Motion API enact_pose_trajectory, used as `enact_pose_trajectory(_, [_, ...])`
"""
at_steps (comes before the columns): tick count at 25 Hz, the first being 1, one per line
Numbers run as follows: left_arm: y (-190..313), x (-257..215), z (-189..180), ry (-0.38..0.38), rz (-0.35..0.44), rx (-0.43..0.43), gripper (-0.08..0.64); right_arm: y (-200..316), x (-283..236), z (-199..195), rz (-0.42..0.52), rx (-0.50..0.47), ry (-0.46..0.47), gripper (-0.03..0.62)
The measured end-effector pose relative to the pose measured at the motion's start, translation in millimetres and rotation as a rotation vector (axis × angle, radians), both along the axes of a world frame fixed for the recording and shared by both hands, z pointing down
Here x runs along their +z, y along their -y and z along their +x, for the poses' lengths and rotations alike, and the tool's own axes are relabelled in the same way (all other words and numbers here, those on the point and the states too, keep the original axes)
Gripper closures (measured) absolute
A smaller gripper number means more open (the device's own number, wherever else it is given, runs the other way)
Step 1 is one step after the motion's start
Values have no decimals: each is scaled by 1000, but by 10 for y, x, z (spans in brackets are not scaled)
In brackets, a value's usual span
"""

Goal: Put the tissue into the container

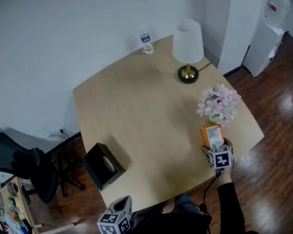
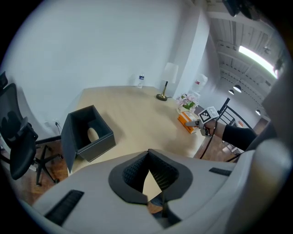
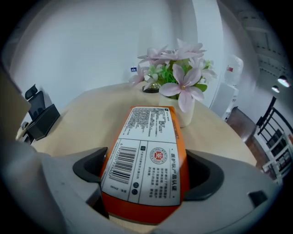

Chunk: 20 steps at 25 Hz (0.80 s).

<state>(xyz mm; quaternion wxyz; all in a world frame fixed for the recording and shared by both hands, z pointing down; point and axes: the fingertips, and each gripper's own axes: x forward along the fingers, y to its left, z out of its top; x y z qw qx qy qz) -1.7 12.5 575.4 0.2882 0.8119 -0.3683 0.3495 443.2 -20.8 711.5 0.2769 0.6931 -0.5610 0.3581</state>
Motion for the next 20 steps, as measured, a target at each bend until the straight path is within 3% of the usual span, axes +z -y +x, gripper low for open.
enact_pose_trajectory(6, [74, 73, -99, -46, 15, -46, 557, -107, 50, 25, -48, 3, 10, 152])
enact_pose_trajectory(12, [212, 110, -263, -99, 59, -51, 557, -133, -261, -347, 21, -17, 24, 156])
enact_pose_trajectory(20, [424, 53, -732, -155, 97, -60, 557, 280, -857, -2011, 111, -232, 93, 156])
